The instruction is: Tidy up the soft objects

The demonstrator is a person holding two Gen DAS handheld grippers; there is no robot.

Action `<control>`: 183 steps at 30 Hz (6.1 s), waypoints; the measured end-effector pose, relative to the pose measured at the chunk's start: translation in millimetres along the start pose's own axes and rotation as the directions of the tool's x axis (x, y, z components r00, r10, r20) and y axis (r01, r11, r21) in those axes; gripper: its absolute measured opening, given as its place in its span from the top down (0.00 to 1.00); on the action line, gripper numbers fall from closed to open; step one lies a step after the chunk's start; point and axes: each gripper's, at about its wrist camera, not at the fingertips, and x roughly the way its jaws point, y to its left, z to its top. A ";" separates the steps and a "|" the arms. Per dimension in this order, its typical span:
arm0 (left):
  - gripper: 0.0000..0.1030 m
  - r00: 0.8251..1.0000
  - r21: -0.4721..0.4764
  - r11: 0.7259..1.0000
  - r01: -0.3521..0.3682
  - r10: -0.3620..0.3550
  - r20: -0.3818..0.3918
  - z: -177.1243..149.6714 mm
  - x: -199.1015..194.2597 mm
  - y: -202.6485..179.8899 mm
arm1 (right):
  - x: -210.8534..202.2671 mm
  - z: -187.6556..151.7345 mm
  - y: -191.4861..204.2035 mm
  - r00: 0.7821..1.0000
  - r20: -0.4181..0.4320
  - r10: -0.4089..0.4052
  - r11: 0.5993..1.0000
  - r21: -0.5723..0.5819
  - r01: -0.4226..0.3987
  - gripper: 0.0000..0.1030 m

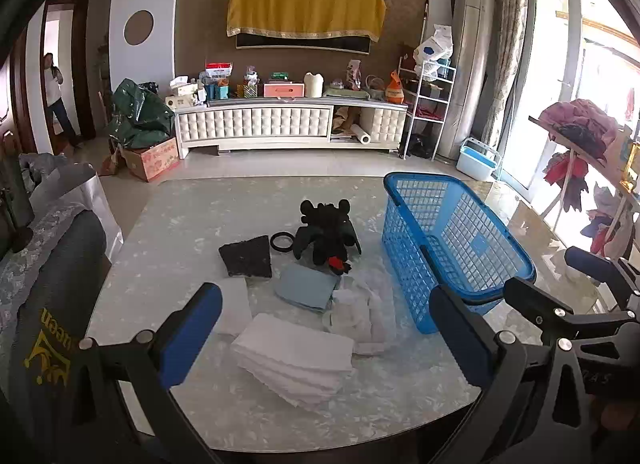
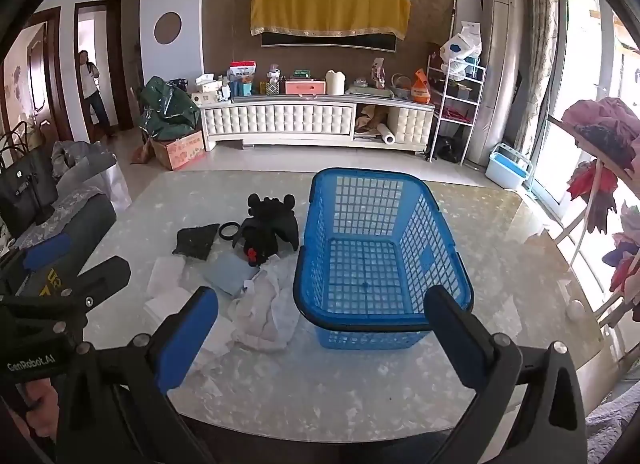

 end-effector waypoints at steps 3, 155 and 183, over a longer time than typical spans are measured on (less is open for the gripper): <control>0.00 1.000 0.000 1.000 0.008 -0.008 -0.005 -0.6 0.7 -0.8 | -0.3 -0.3 -1.7 1.000 -0.009 -0.006 1.000 -0.001 0.006 0.00; 0.00 0.887 -0.065 0.997 -0.050 0.015 -0.462 -81.1 128.3 198.7 | 215.8 -58.2 178.4 0.837 -0.539 0.099 0.872 -0.358 -0.334 0.50; 0.00 0.844 -0.048 0.990 -0.130 0.085 -0.529 -35.5 202.3 144.6 | 154.2 33.4 70.1 0.835 -0.481 0.268 0.904 -0.175 -0.391 0.77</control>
